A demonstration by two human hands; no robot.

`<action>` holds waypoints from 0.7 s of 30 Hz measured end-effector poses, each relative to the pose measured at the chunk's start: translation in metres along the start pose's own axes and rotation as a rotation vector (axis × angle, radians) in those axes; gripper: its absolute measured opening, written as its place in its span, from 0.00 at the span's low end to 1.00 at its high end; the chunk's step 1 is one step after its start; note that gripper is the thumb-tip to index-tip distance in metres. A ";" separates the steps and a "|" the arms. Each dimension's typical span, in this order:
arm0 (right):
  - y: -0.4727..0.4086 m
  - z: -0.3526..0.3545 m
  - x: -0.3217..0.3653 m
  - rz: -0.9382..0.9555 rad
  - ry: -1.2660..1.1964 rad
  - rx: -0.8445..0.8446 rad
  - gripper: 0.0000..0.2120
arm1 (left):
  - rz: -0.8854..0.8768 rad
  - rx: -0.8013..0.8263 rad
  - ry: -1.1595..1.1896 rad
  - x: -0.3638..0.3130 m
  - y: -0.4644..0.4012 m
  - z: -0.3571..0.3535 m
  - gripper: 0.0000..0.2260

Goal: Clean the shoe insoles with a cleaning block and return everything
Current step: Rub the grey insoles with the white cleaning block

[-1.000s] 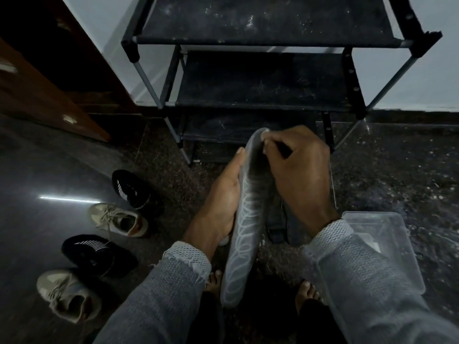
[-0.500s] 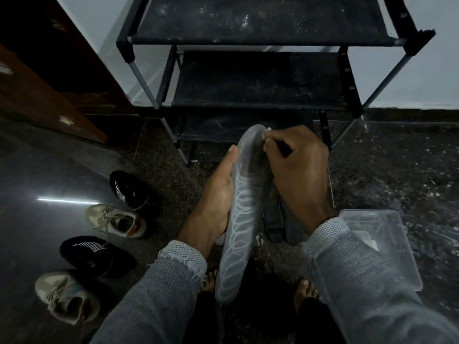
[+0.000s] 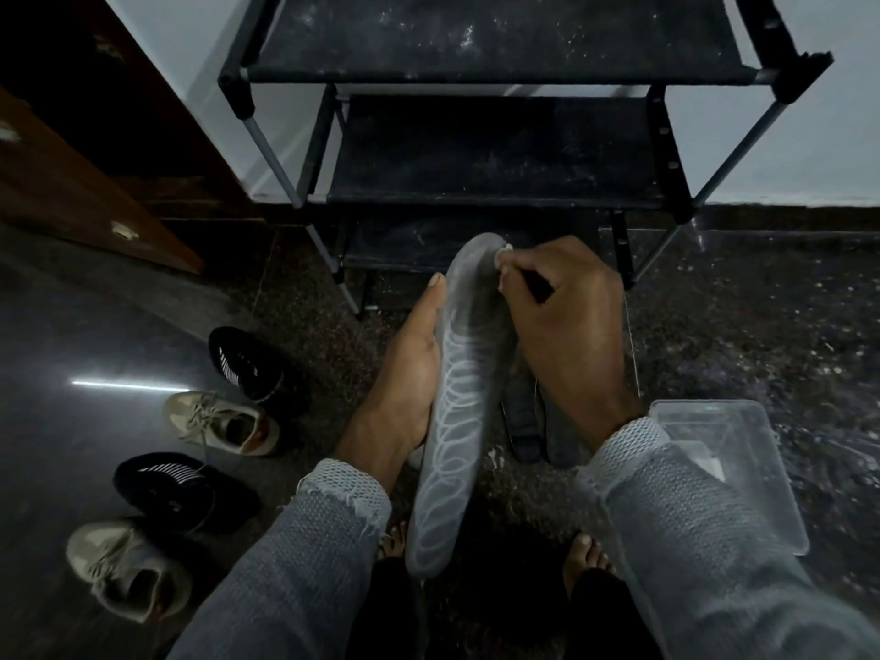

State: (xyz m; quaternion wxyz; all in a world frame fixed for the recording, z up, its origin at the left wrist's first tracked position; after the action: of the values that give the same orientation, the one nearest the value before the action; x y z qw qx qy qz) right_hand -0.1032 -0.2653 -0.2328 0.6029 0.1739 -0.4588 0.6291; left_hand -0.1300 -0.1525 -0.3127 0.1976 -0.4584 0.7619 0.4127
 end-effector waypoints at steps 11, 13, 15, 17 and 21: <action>0.006 -0.011 0.020 0.057 -0.023 0.040 0.07 | -0.014 0.012 0.031 0.003 -0.002 0.001 0.21; -0.001 0.000 0.007 0.029 0.023 -0.006 0.06 | -0.009 0.007 0.018 0.005 -0.003 0.002 0.22; -0.004 0.006 -0.001 0.010 0.040 -0.026 0.05 | -0.006 0.014 0.007 0.006 -0.002 0.000 0.24; -0.005 0.008 -0.002 0.014 0.045 -0.032 0.05 | -0.004 0.022 0.008 0.005 -0.001 -0.004 0.25; -0.007 0.009 0.004 0.062 0.018 -0.031 0.05 | -0.001 0.049 0.004 0.005 0.001 -0.009 0.23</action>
State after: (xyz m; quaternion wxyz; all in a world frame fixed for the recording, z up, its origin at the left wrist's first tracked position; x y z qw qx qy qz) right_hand -0.1010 -0.2711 -0.2223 0.5898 0.1448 -0.4682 0.6418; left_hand -0.1325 -0.1622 -0.3106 0.2076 -0.4546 0.7720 0.3928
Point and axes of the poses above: each hand's wrist, its own y-axis away from the middle knuckle, its own z-axis out of the back of the hand, x = y × z, the point moved 10 cm from there along -y, towards the middle knuckle, and after that the axes turned 1 degree about -z, right-handed, at the moved point
